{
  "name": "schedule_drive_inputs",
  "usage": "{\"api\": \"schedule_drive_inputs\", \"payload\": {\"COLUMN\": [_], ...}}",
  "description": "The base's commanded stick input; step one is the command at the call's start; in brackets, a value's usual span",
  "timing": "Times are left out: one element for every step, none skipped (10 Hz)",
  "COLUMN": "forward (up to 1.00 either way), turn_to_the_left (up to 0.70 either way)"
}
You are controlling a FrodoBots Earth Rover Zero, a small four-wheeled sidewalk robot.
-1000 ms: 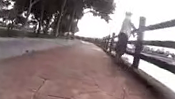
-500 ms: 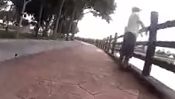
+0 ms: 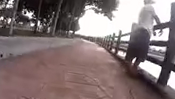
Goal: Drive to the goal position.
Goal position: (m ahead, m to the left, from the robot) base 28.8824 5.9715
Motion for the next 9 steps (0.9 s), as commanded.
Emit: {"api": "schedule_drive_inputs", "payload": {"forward": [1.00, 1.00, 1.00, 1.00, 1.00, 1.00, 1.00, 1.00, 1.00], "turn_to_the_left": [0.00, 0.00, 0.00, 0.00, 0.00, 0.00, 0.00, 0.00, 0.00]}}
